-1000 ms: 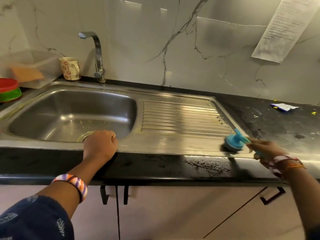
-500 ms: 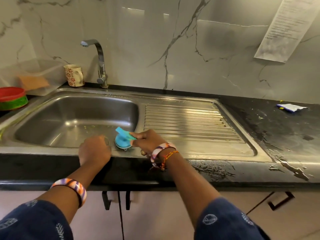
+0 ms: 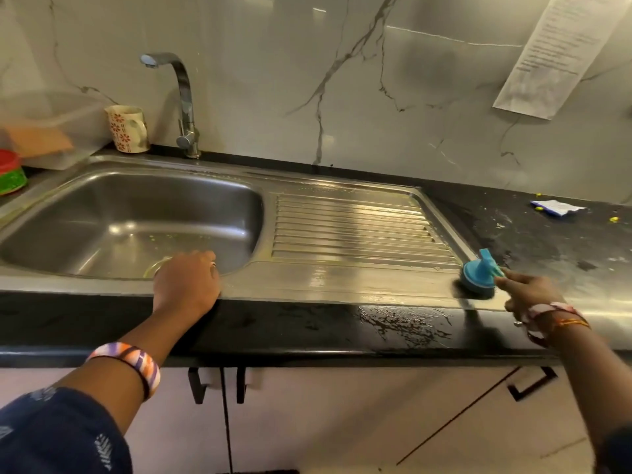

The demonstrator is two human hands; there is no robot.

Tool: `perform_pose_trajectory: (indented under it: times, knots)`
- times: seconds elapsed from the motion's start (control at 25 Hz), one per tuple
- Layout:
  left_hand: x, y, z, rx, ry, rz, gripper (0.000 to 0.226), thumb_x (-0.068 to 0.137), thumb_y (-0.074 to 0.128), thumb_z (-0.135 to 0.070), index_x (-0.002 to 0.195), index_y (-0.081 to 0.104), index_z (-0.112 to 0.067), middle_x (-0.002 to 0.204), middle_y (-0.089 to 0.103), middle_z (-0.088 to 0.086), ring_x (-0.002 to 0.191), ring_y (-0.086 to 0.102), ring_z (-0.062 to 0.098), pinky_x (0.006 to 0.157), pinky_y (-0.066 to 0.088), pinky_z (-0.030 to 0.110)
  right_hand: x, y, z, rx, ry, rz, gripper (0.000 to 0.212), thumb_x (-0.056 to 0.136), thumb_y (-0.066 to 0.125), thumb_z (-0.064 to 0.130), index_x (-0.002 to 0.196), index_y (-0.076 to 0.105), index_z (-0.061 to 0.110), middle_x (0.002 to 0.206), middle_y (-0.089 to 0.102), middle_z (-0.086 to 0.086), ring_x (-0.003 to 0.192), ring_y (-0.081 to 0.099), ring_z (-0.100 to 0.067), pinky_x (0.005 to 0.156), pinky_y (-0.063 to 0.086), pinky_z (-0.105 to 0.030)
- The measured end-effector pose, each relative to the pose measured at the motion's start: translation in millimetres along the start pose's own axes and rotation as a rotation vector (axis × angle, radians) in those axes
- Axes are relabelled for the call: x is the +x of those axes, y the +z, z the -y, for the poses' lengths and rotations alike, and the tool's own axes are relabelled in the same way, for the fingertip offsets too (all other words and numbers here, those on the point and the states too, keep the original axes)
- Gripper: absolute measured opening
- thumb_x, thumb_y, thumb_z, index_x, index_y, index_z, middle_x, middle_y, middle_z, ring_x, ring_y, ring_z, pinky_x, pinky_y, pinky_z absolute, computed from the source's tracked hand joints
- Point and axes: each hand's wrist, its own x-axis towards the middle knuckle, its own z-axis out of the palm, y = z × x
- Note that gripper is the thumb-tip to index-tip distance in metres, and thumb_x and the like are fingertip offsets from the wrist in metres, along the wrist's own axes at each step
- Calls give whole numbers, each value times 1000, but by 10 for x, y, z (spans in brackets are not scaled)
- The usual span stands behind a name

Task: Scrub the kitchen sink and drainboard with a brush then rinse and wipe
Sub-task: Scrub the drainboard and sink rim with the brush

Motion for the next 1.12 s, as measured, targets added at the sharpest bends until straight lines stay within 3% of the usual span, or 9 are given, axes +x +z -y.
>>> perform_pose_trajectory:
  times: [0.16, 0.4, 0.48, 0.6, 0.68, 0.76, 0.84, 0.96, 1.12]
  knots:
    - [-11, -22, -34, 18, -51, 5, 19, 86, 44, -13, 77, 60, -14, 77, 61, 5, 70, 54, 24, 60, 47, 34, -320, 740, 799, -186, -309, 10, 36, 93, 51, 19, 124, 57, 1, 110, 62, -26, 103, 58, -38, 88, 43, -38]
    - [-29, -43, -1, 29, -87, 15, 20, 88, 43, -14, 79, 61, -12, 77, 62, 7, 70, 56, 23, 64, 50, 35, -1230, 1961, 1978, -179, -764, 318, 37, 94, 46, 21, 128, 55, 11, 122, 60, -20, 112, 55, -36, 92, 43, -35]
    - [-47, -45, 7, 18, -85, 2, 21, 88, 43, -13, 77, 61, -11, 75, 62, 7, 70, 56, 24, 64, 51, 36, -1130, 1969, 1852, -53, -710, 363, 38, 93, 49, 24, 130, 55, 17, 115, 64, -16, 106, 60, -30, 88, 45, -32]
    - [-27, -23, 23, -7, -72, 5, 21, 86, 44, -11, 72, 60, -12, 70, 61, 7, 68, 57, 25, 63, 52, 37, -675, 1478, 1278, 141, -464, 310, 35, 92, 55, 22, 126, 58, 14, 68, 63, -6, 48, 59, -2, 46, 43, -13]
    - [0, -10, 10, -2, -65, 15, 19, 84, 45, -10, 73, 60, -13, 71, 61, 7, 68, 58, 27, 63, 53, 38, -294, 917, 794, 43, -306, 179, 33, 92, 55, 16, 124, 59, 9, 61, 58, -8, 38, 53, -6, 31, 32, -10]
    - [15, -9, -3, 2, -65, 9, 18, 84, 46, -9, 80, 64, -12, 78, 65, 11, 74, 59, 30, 65, 52, 37, -28, 350, 366, -179, -184, -5, 30, 91, 56, 16, 119, 63, 6, 74, 60, -15, 60, 56, -24, 42, 42, -18]
    - [8, -10, -12, -4, -61, -3, 20, 84, 46, -8, 87, 65, -12, 86, 66, 13, 79, 59, 33, 66, 51, 38, 73, -9, 79, -319, -71, -87, 28, 92, 55, 17, 115, 66, 6, 82, 61, -16, 73, 54, -27, 60, 44, -28]
    - [2, -7, -24, -12, -26, -30, 22, 85, 45, -7, 90, 66, -10, 88, 67, 13, 81, 60, 34, 67, 51, 39, -60, -32, 143, -416, -111, 7, 29, 94, 51, 17, 116, 63, 4, 79, 60, -14, 74, 54, -27, 57, 38, -26]
    - [-1, -19, -36, -5, -31, -19, 20, 84, 45, -6, 82, 64, -10, 84, 66, 12, 76, 58, 30, 63, 48, 36, -597, 700, 989, -303, -433, 280, 23, 95, 48, 15, 109, 65, 10, 59, 45, -1, 46, 42, -7, 43, 31, -17]
